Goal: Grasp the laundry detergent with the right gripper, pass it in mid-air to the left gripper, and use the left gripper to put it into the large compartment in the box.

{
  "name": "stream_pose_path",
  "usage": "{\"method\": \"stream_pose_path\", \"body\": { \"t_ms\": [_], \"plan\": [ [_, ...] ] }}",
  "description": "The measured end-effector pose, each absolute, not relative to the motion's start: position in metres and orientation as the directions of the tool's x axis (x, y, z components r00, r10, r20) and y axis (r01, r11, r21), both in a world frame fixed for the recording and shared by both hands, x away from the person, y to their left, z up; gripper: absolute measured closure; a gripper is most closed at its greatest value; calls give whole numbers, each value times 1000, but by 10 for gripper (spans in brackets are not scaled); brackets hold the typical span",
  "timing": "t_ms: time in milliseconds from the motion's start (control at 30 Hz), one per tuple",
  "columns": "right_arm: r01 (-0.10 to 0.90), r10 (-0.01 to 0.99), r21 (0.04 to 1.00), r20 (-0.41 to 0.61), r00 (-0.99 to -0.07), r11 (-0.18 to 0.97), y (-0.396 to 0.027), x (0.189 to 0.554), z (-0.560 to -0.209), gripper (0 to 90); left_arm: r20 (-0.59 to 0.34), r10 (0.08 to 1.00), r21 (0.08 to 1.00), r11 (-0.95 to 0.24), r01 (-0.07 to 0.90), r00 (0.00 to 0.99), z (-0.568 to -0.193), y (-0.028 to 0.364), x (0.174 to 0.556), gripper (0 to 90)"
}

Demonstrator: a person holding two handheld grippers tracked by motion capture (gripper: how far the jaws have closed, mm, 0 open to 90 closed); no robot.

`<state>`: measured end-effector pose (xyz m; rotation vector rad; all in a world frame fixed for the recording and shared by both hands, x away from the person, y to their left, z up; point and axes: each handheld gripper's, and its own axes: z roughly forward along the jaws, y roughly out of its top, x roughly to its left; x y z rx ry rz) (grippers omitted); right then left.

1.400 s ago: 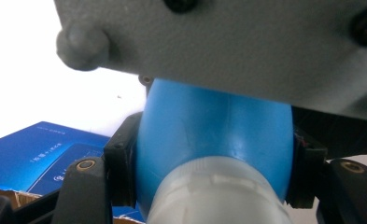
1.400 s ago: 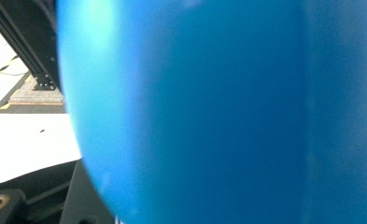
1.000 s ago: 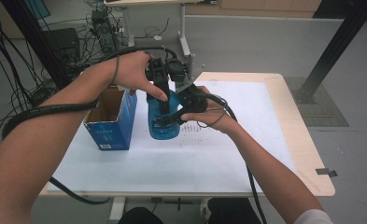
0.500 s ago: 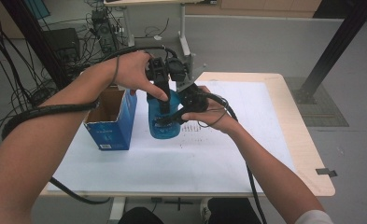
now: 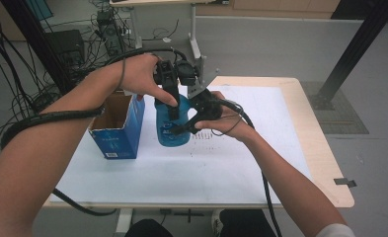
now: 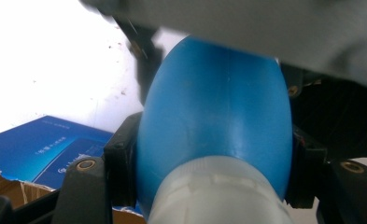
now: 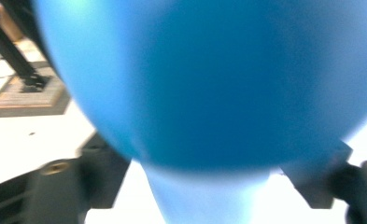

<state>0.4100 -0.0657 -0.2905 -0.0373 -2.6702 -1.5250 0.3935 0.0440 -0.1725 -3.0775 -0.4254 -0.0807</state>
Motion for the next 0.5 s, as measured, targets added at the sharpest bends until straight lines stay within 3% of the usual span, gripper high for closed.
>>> {"method": "stream_pose_path", "body": {
  "t_ms": [233,500],
  "plan": [
    [115,81,831,84,-993,544,-86,411,-290,63,57,304,-28,-952,306,951,-171,46,397,368],
    [174,187,752,69,-980,635,-117,408,-287,35,63,365,-29,-930,367,929,-163,50,400,367]
  ]
}}
